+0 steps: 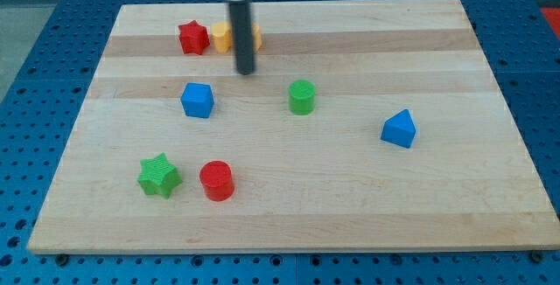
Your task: Push the green circle to the line of blocks
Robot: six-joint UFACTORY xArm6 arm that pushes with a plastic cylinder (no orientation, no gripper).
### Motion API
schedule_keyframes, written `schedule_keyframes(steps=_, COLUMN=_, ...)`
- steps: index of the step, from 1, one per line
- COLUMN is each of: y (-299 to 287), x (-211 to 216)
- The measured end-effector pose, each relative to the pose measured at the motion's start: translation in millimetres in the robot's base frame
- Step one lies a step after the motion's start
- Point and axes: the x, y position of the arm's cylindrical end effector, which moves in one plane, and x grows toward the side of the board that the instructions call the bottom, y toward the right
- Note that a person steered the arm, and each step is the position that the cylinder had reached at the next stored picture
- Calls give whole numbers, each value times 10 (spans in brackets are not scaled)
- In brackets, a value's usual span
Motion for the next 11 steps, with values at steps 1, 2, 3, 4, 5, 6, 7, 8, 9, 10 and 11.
schedule_keyframes(steps=1, y=-61, x=721)
schedule_keyframes(steps=2, y=435, x=1311)
schedule_keyframes(steps=3, y=1153, x=1346)
schedule_keyframes(steps=4, y=1296, x=1046)
schedule_keyframes(steps=5, y=1224, x=668)
schedule_keyframes(steps=6, y=1160, x=321)
schedule_keyframes(steps=7, y=1144, x=84)
schedule_keyframes(steps=8, y=1144, x=-39)
schedule_keyframes(steps=9, y=950, x=-25)
schedule_keyframes(steps=10, y=839, x=-25)
schedule_keyframes(steps=11, y=839, x=-25)
